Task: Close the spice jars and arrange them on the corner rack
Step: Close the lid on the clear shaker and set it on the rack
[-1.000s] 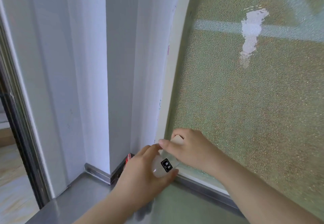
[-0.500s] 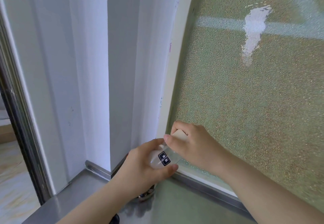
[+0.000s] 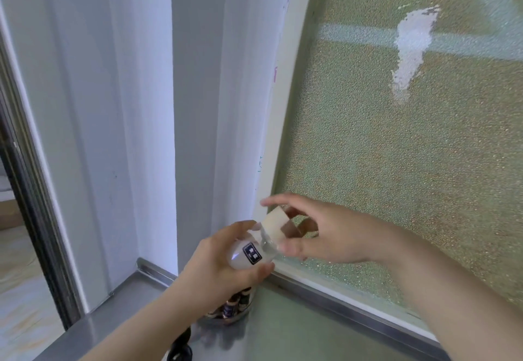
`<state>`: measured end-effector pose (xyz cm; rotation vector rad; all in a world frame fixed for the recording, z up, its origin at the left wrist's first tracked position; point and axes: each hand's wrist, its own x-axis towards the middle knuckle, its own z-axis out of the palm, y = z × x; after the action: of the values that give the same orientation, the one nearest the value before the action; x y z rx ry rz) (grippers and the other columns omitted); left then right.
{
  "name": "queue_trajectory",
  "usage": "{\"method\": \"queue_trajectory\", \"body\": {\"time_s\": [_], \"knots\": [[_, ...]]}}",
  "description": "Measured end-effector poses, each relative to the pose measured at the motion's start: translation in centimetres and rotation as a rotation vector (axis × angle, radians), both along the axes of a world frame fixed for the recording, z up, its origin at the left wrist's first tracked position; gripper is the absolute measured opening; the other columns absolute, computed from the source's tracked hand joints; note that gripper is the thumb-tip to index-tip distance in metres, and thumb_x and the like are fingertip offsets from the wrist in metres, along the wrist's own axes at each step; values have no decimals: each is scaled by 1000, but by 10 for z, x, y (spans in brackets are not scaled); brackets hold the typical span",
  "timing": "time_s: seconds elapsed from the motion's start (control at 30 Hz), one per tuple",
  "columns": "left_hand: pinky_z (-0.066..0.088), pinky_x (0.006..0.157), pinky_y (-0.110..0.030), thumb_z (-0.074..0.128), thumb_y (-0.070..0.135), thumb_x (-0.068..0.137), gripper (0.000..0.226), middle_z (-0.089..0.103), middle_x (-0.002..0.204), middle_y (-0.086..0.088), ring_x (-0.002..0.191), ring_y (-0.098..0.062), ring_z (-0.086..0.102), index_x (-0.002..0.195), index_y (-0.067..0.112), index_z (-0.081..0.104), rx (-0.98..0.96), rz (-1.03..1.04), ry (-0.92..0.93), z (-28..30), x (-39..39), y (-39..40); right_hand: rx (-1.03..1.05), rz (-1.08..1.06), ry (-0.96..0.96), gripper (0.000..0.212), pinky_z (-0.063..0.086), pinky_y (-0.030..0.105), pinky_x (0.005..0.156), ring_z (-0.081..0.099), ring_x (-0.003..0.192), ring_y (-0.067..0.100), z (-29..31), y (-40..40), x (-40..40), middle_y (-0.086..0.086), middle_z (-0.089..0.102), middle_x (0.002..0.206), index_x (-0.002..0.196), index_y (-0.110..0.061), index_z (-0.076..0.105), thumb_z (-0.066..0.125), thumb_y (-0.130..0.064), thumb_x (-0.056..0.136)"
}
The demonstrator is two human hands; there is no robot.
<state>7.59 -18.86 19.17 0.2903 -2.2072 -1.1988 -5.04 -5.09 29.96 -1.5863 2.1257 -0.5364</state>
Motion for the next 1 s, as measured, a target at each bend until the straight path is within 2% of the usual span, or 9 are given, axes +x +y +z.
{"method": "queue_trajectory", "body": {"time_s": [0.13, 0.23, 0.37, 0.47, 0.6, 0.7, 0.8, 0.87, 1.0], "knots": [[39, 84, -6, 67, 57, 59, 57, 65, 106, 18, 104, 6, 55, 112, 40, 53, -63, 13, 0, -5, -2, 2, -109, 11, 107, 30, 42, 8, 52, 59, 52, -6, -7, -7, 2, -12, 67, 77, 109, -30, 53, 60, -44, 84], [36, 75, 1, 61, 59, 59, 53, 59, 96, 21, 93, 10, 52, 108, 45, 49, -232, 133, 20, -6, -5, 6, -151, -135, 135, 42, 38, 19, 44, 52, 36, 1, -22, -16, 7, -5, 61, 58, 91, -18, 55, 47, -60, 84], [37, 75, 1, 62, 60, 56, 51, 59, 98, 21, 93, 10, 52, 104, 50, 48, -213, 105, -21, -6, -3, 4, 23, -160, 59, 62, 43, 18, 45, 63, 49, 13, -22, -16, 7, 7, 70, 77, 104, -15, 57, 39, -70, 81], [36, 76, 1, 67, 58, 55, 50, 61, 102, 21, 96, 11, 54, 101, 52, 47, -148, 97, -12, -5, 2, -3, 57, -17, 28, 64, 47, 12, 73, 64, 85, 2, -9, -8, -1, -11, 61, 115, 134, -44, 35, 61, -56, 77], [40, 79, -4, 66, 59, 56, 62, 60, 102, 18, 97, 5, 55, 113, 39, 52, -197, 74, -32, -8, 2, -1, -62, -27, 88, 30, 49, 16, 60, 70, 66, 13, -15, -10, -2, 1, 73, 80, 103, -21, 61, 56, -45, 87], [38, 77, -1, 63, 62, 56, 66, 58, 99, 20, 95, 6, 54, 115, 36, 51, -241, 81, -37, -9, 1, 2, 0, -128, -12, 61, 44, 17, 40, 68, 56, 32, -23, -17, 2, 18, 70, 70, 93, -3, 62, 40, -60, 88], [38, 79, -2, 65, 62, 55, 62, 60, 103, 20, 97, 8, 54, 112, 41, 50, -189, 59, -52, -8, 1, 0, 55, -75, -188, 55, 52, 16, 55, 68, 66, 12, -15, -11, 0, 4, 66, 96, 120, -21, 54, 44, -60, 82], [37, 79, -1, 64, 62, 55, 57, 60, 104, 20, 98, 9, 54, 108, 47, 48, -157, 76, -54, -8, 1, -2, 7, 12, -78, 49, 50, 12, 72, 67, 79, 0, -11, -5, -5, -10, 59, 112, 129, -41, 42, 60, -44, 84], [41, 80, -7, 61, 65, 54, 61, 59, 103, 21, 96, 6, 55, 111, 44, 49, -195, 121, -67, -15, -1, 2, -74, -84, 38, 28, 51, 22, 58, 69, 58, 16, -27, -12, 2, 8, 72, 79, 95, -17, 56, 44, -42, 93]]}}
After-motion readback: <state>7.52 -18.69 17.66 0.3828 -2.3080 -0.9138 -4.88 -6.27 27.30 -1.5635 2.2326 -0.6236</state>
